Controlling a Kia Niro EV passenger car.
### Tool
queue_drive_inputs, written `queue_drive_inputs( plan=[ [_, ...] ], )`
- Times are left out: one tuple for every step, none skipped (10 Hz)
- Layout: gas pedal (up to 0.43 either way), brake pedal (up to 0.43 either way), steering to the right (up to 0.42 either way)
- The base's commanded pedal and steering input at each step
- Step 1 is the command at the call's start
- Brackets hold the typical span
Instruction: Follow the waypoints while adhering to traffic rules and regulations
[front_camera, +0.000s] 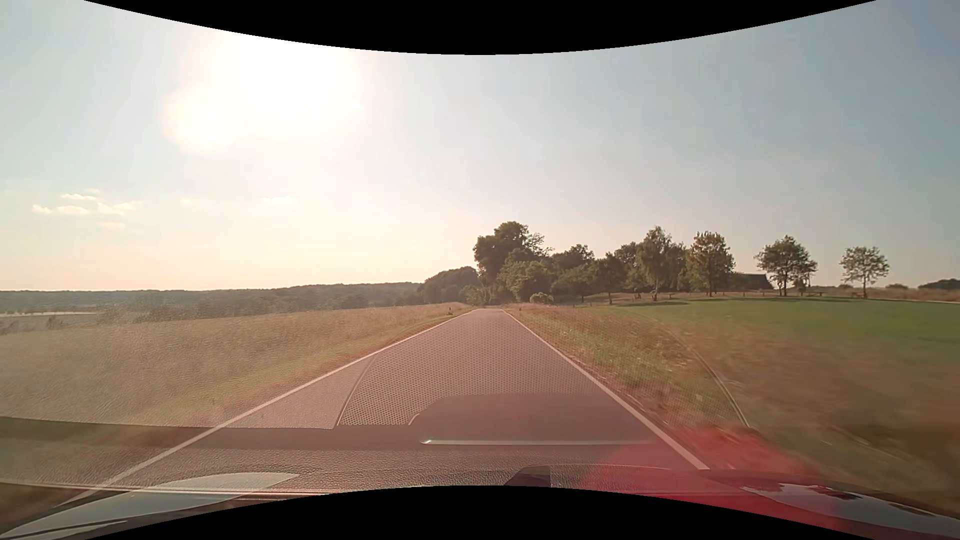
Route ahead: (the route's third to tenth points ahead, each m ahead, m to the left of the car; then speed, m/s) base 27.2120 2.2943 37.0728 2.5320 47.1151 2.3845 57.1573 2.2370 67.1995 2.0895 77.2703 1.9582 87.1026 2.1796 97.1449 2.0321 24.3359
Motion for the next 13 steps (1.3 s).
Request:
queue_drive_inputs(
  plan=[
    [0.287,0.0,-0.001],
    [0.287,0.0,-0.001],
    [0.287,0.0,-0.001],
    [0.287,0.0,-0.001],
    [0.287,0.0,-0.001],
    [0.287,0.0,-0.003],
    [0.287,0.0,-0.004],
    [0.287,0.0,-0.004],
    [0.287,0.0,-0.004],
    [0.287,0.0,-0.003],
    [0.287,0.0,0.002],
    [0.287,0.0,0.004],
    [0.287,0.0,0.003]
  ],
)
